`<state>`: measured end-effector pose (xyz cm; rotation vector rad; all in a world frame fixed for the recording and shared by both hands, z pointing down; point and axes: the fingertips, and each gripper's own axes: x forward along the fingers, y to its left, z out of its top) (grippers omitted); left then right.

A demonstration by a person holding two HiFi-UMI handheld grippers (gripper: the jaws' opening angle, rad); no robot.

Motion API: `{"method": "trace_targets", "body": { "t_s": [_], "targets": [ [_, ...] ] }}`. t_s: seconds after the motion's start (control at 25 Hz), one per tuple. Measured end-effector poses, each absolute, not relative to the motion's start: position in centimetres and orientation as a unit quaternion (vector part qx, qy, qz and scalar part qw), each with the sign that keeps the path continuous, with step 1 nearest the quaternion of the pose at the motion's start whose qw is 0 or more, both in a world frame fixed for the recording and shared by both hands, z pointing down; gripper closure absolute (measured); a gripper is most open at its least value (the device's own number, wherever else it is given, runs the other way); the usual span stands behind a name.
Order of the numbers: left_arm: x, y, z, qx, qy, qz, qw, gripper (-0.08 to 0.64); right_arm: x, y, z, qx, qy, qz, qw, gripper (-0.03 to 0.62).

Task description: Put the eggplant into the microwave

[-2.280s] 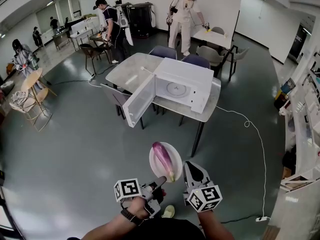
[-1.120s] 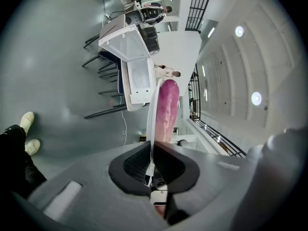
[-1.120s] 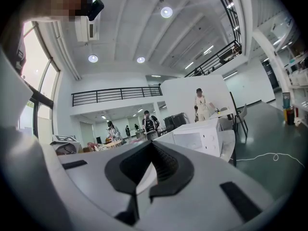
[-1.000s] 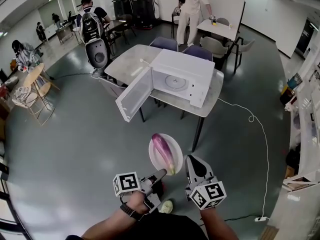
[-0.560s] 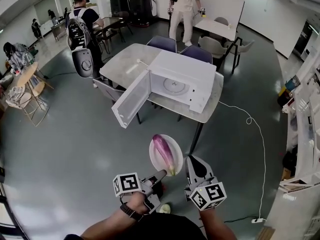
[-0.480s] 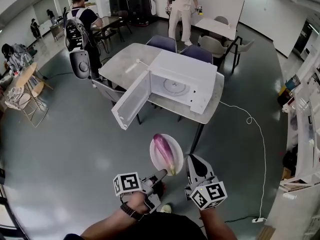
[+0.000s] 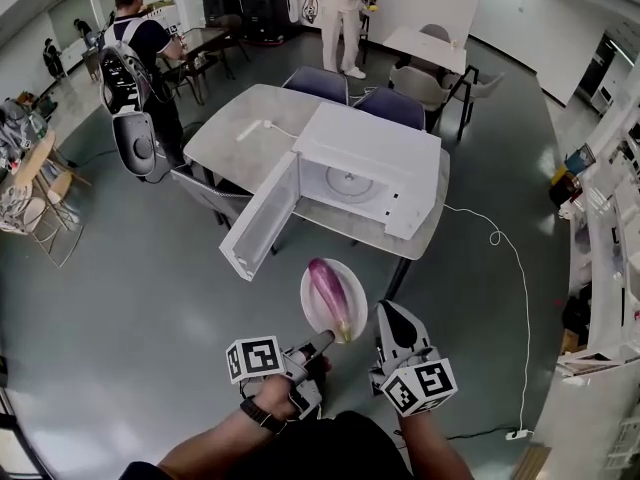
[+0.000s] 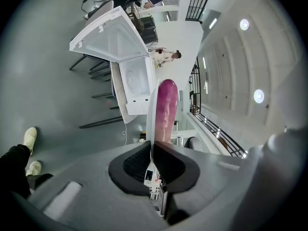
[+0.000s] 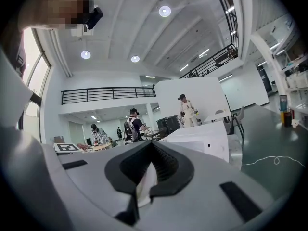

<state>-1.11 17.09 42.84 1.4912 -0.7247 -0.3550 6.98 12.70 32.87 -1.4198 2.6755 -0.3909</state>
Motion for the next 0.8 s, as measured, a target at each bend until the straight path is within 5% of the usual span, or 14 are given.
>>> {"method": "trace_targets", "body": {
  "t_s": [0.8],
  "targets": [
    [-2.4,5.7,44.8,0.652,-0.318,-0.146,0.673,0.538,4.7,2.9,34.0,-0.458,0.875,-0.149,0.045,0.591]
  ]
}}
